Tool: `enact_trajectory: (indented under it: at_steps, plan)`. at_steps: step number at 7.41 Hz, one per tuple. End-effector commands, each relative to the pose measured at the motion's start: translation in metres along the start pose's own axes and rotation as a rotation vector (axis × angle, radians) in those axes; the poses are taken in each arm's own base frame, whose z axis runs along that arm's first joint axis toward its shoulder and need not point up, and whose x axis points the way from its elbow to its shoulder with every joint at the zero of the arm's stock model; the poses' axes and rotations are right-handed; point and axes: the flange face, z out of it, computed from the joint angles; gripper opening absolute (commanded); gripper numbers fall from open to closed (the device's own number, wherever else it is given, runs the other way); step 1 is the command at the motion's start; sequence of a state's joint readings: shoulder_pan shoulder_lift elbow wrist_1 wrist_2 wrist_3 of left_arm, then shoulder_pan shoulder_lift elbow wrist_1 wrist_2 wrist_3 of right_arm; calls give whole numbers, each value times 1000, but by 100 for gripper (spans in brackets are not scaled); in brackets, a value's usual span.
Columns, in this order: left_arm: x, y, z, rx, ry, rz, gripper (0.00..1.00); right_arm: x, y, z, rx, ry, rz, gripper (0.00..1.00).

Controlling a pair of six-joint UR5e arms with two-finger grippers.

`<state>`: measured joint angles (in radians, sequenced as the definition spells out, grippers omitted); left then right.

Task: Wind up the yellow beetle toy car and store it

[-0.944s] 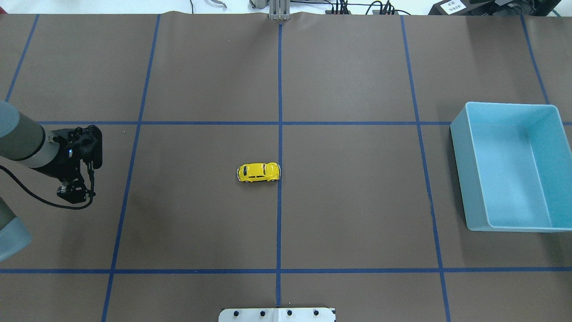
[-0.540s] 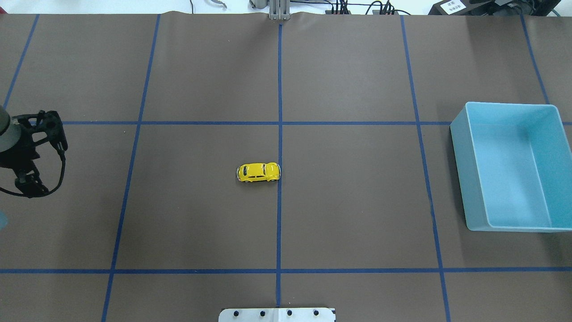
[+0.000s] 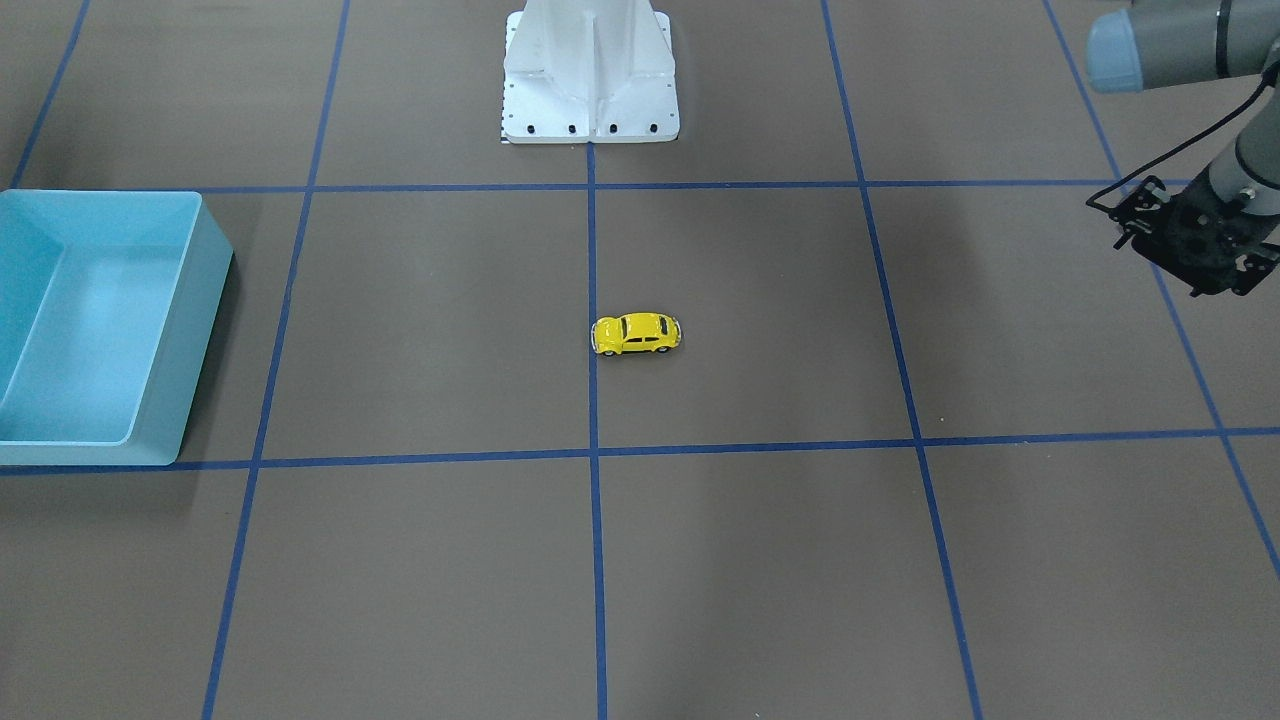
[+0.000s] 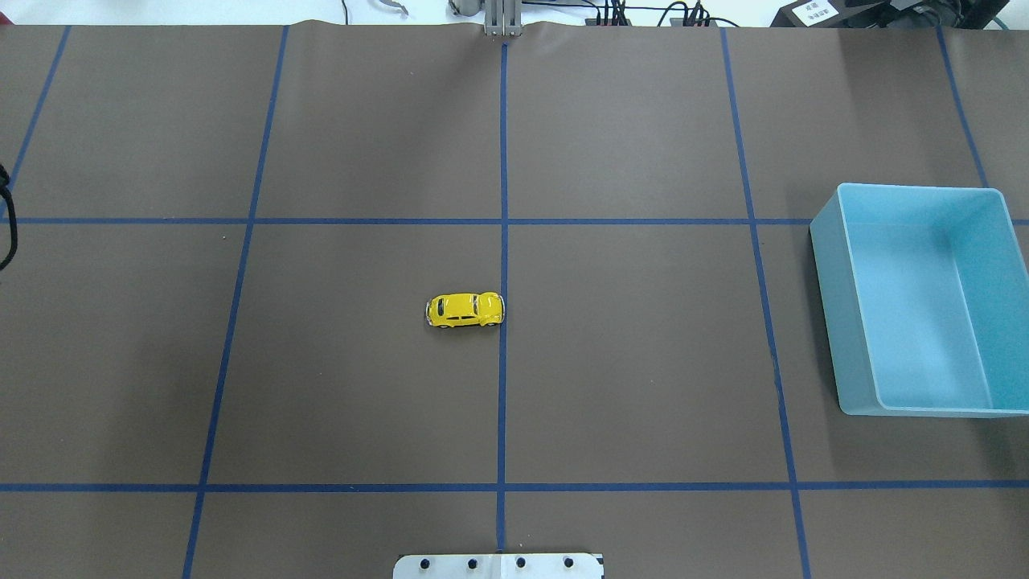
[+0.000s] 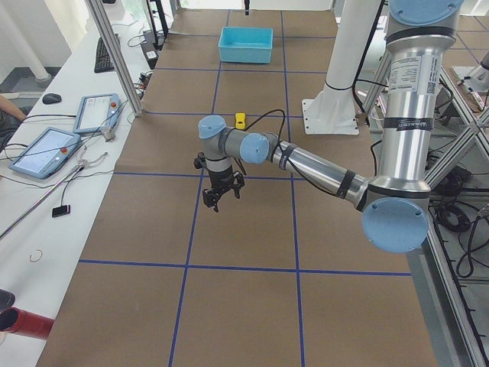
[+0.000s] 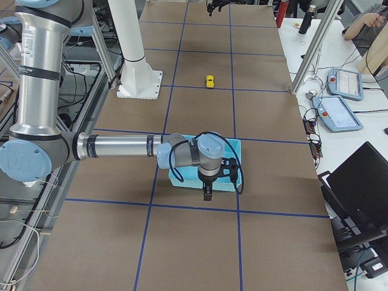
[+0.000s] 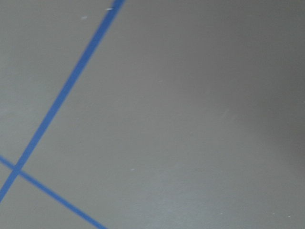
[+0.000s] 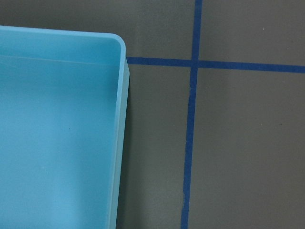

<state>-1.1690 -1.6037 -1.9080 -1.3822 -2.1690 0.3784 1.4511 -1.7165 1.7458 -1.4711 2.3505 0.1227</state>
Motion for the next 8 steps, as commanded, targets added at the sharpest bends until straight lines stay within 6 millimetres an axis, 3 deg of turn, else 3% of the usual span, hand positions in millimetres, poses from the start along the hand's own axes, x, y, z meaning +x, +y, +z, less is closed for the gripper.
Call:
enact_trajectory:
  at_steps: [1,2,3,4,5,6,7,8]
  plan:
    - [-28,33,-14,35,24,-98,100,-1,0,0,1,-1,-1,100]
    - [-49,63,-27,54,10,-181,100,-1,-1,-1,2,-1,-2,100]
    - [-57,85,-25,65,30,-225,100,-1,-2,0,2,1,-4,100]
    - [-63,94,-32,89,48,-295,100,-1,-2,-1,3,2,-5,100]
    - [-75,122,-34,108,93,-469,100,-1,-2,-1,3,2,-5,100]
    - [-85,163,-34,121,111,-585,100,-3,-3,-2,5,0,-9,100]
    - [-86,190,-29,133,134,-635,100,-1,-1,-1,3,2,-5,100]
    - [-92,203,-33,144,131,-670,100,-1,-2,-1,5,3,-6,100]
